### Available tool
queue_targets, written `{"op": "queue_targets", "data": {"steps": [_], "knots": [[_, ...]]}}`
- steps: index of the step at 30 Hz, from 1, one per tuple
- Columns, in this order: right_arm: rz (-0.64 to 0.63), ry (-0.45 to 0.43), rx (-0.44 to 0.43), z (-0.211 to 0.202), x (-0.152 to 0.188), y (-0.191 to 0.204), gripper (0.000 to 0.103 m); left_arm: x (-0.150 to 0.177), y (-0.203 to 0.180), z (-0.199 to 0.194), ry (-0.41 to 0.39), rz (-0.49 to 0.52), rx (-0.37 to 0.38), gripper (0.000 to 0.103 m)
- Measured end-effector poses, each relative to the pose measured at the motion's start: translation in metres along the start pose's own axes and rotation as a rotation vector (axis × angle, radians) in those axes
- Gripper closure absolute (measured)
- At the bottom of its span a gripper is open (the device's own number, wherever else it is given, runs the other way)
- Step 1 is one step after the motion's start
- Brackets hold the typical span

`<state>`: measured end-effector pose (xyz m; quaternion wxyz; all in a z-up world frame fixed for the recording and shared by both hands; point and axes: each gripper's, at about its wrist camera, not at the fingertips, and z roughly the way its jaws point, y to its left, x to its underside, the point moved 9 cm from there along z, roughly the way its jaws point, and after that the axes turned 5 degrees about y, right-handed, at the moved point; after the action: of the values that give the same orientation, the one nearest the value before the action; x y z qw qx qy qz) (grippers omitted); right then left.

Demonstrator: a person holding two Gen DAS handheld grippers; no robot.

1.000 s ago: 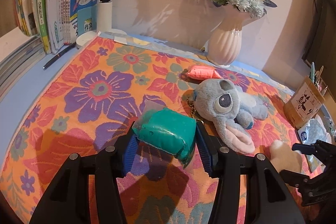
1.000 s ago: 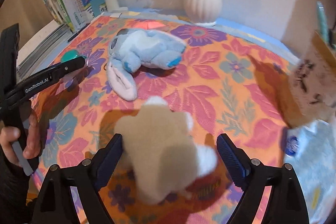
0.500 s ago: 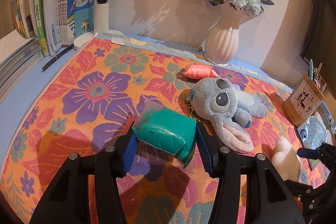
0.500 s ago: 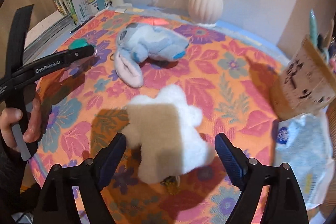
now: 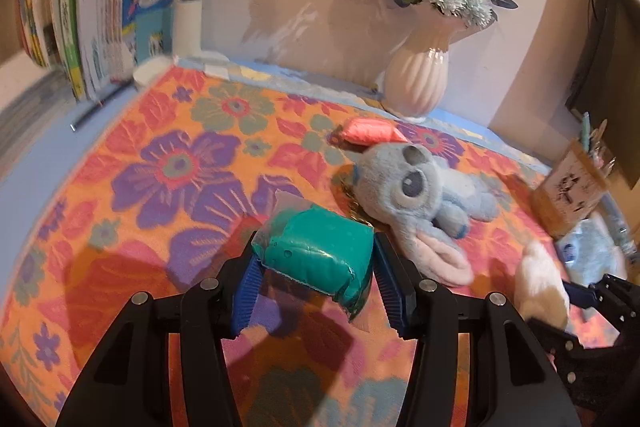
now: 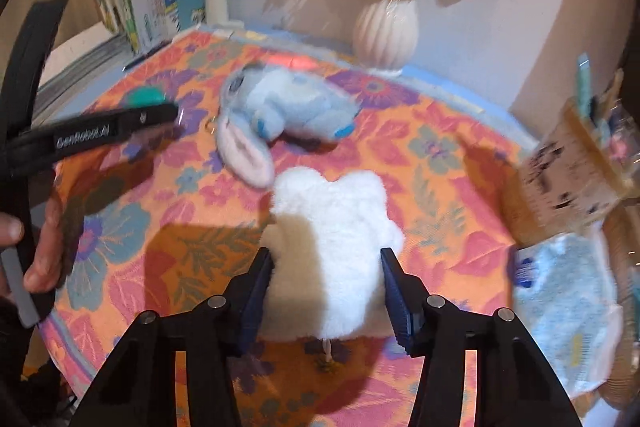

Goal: Organize soft objects
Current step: 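Lift the white plush and teal pouch off the tablecloth with both tools, then carry the plush and pouch to the glass plate and open both tools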

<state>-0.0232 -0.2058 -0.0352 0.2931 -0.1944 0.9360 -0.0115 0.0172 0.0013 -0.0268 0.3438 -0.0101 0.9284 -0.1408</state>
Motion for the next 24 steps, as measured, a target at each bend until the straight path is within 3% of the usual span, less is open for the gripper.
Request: {"op": "queue_targets", "data": {"steps": [3,7,11,13,18,24], "knots": [[0.019,-0.074,0.036,-0.029,-0.012,-0.012,0.052,-0.007,-0.021,-0.018,-0.016,-0.031,0.106,0.054],[0.112,-0.178,0.093,-0.077,-0.027,-0.053,0.052,-0.040,-0.081,-0.058,-0.101,0.080,0.160,0.054],[0.246,-0.254,0.196,-0.127,-0.027,-0.115,0.052,-0.073,-0.169,-0.092,-0.117,0.147,0.349,0.054],[0.328,-0.289,0.249,-0.151,-0.022,-0.156,0.052,-0.081,-0.213,-0.100,-0.121,0.202,0.403,0.054],[0.551,-0.325,0.379,-0.189,0.008,-0.258,0.052,-0.072,-0.319,-0.097,-0.101,0.364,0.512,0.054],[0.814,-0.354,0.359,-0.200,0.062,-0.346,0.051,-0.039,-0.414,-0.060,0.001,0.502,0.581,0.054]]}}
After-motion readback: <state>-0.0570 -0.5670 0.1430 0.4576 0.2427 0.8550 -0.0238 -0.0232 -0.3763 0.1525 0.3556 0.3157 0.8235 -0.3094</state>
